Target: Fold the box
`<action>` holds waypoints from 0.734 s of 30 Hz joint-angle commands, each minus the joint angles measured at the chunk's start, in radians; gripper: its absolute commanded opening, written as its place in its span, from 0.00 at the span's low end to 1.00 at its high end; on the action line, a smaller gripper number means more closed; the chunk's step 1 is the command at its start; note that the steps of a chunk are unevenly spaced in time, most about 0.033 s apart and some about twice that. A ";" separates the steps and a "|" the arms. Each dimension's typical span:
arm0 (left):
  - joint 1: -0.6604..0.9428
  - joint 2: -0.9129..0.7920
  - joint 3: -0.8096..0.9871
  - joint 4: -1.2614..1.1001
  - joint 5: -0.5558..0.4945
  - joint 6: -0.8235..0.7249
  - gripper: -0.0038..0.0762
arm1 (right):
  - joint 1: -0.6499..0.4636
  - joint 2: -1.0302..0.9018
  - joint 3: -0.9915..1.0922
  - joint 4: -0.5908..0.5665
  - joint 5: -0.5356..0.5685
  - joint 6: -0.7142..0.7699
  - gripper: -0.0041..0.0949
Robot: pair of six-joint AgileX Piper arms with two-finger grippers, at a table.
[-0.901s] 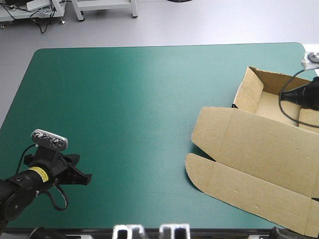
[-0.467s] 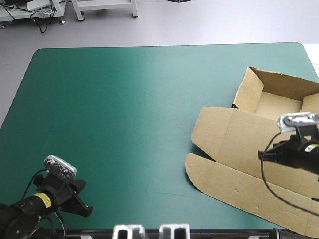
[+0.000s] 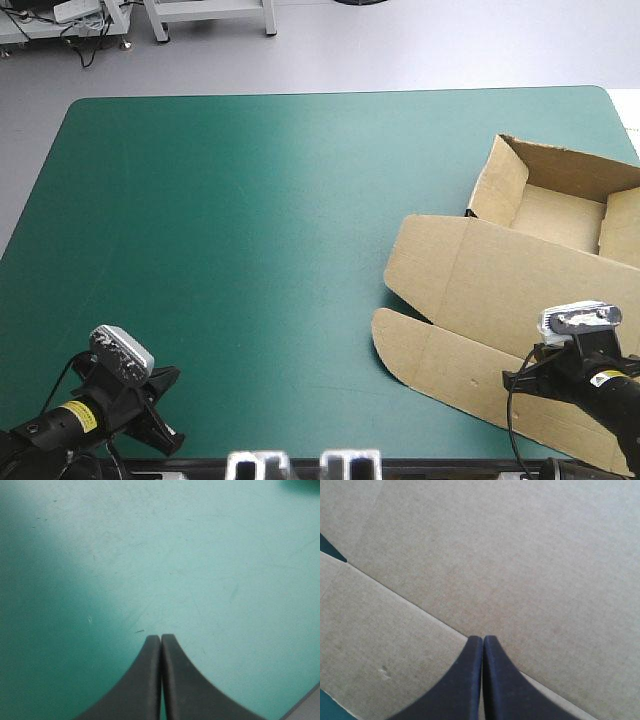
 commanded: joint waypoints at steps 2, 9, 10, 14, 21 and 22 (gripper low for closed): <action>-0.005 0.008 -0.024 -0.054 -0.043 0.052 0.03 | 0.045 -0.003 -0.015 0.036 -0.064 -0.014 0.04; -0.005 0.008 -0.024 -0.054 -0.043 0.052 0.03 | 0.191 -0.003 -0.015 0.024 -0.068 -0.021 0.04; -0.005 0.008 -0.024 -0.054 -0.043 0.052 0.03 | 0.210 -0.003 -0.013 0.024 -0.072 -0.021 0.04; -0.005 0.008 -0.024 -0.054 -0.045 0.052 0.03 | 0.282 -0.003 0.001 0.026 -0.086 -0.021 0.04; -0.005 0.008 -0.024 -0.056 -0.045 0.052 0.03 | 0.352 -0.003 0.012 0.017 -0.115 -0.021 0.04; -0.005 0.008 -0.024 -0.056 -0.045 0.052 0.03 | 0.352 -0.003 0.016 0.017 -0.124 -0.016 0.04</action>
